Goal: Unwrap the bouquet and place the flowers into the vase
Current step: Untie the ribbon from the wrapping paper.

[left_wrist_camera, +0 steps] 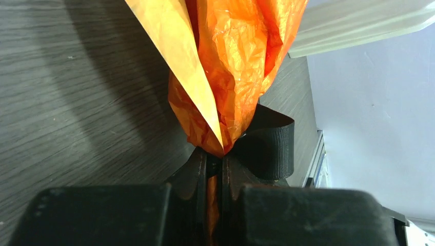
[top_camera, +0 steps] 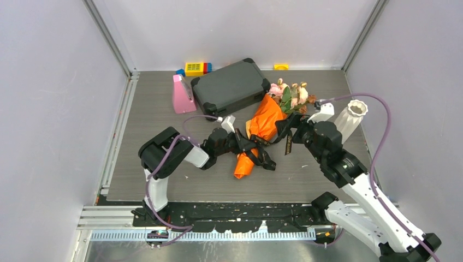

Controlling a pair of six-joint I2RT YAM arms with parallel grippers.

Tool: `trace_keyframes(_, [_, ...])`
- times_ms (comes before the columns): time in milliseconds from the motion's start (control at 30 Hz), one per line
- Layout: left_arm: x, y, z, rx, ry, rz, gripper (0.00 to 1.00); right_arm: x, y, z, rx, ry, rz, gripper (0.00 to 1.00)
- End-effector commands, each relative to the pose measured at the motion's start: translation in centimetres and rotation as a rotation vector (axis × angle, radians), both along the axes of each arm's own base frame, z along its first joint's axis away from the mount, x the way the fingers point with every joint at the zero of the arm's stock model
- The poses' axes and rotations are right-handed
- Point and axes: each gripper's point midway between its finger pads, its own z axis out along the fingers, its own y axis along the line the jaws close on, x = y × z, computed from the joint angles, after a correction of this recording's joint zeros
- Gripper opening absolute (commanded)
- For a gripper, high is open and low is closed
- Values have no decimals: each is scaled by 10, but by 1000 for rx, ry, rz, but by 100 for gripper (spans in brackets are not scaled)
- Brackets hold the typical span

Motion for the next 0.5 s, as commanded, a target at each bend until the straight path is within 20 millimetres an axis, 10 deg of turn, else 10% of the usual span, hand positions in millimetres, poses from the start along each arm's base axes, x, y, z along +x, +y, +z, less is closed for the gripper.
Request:
trace_keyframes(0, [16, -1, 47, -149, -204, 53, 0, 8, 1, -13, 2, 35, -35, 96])
trace_keyframes(100, [12, 4, 28, -104, -191, 45, 1, 11, -6, -33, 7, 108, -107, 95])
trace_keyframes(467, [4, 36, 5, 248, -246, 7, 68, 13, -36, -120, -34, 322, -373, 85])
